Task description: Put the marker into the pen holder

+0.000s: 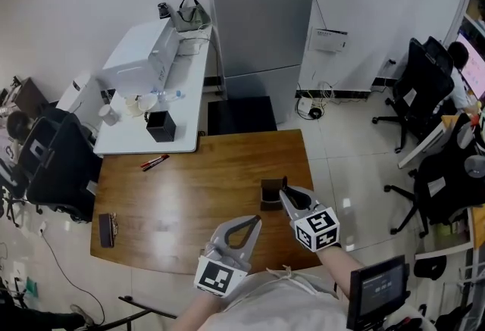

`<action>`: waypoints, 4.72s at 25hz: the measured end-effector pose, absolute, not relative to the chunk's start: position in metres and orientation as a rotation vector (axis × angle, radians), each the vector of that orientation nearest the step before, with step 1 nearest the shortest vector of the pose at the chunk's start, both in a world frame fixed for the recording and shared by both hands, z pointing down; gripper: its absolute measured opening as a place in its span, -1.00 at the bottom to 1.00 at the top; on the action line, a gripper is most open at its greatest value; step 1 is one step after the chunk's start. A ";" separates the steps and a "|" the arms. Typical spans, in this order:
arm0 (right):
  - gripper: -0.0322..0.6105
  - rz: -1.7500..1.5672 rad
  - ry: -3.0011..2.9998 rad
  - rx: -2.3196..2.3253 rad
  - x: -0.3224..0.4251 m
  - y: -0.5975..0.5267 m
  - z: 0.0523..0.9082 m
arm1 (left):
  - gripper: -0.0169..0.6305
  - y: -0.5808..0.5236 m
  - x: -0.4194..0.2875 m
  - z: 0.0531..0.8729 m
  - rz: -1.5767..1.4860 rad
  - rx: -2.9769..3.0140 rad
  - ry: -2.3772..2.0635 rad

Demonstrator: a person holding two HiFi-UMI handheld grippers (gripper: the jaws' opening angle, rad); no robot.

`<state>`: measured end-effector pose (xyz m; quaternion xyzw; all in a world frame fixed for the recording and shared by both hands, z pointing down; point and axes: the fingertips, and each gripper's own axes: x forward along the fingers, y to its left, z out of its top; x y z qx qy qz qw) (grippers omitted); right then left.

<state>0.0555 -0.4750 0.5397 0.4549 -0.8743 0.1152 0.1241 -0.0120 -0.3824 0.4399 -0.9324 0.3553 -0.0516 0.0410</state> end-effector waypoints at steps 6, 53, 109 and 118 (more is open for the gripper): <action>-0.79 0.454 -2.586 1.326 0.055 -0.493 0.565 | -0.90 -0.389 -0.018 0.448 -0.161 -2.869 1.114; -0.90 0.187 -2.668 1.433 0.047 -0.367 0.498 | -0.90 -0.356 -0.067 0.463 -0.068 -2.961 1.202; -0.90 -0.018 -2.777 1.380 0.062 0.026 0.437 | -0.90 0.021 -0.015 0.424 0.010 -2.862 1.256; -0.90 -0.046 -2.757 1.362 0.061 0.013 0.437 | -0.90 0.007 -0.023 0.425 0.022 -2.845 1.305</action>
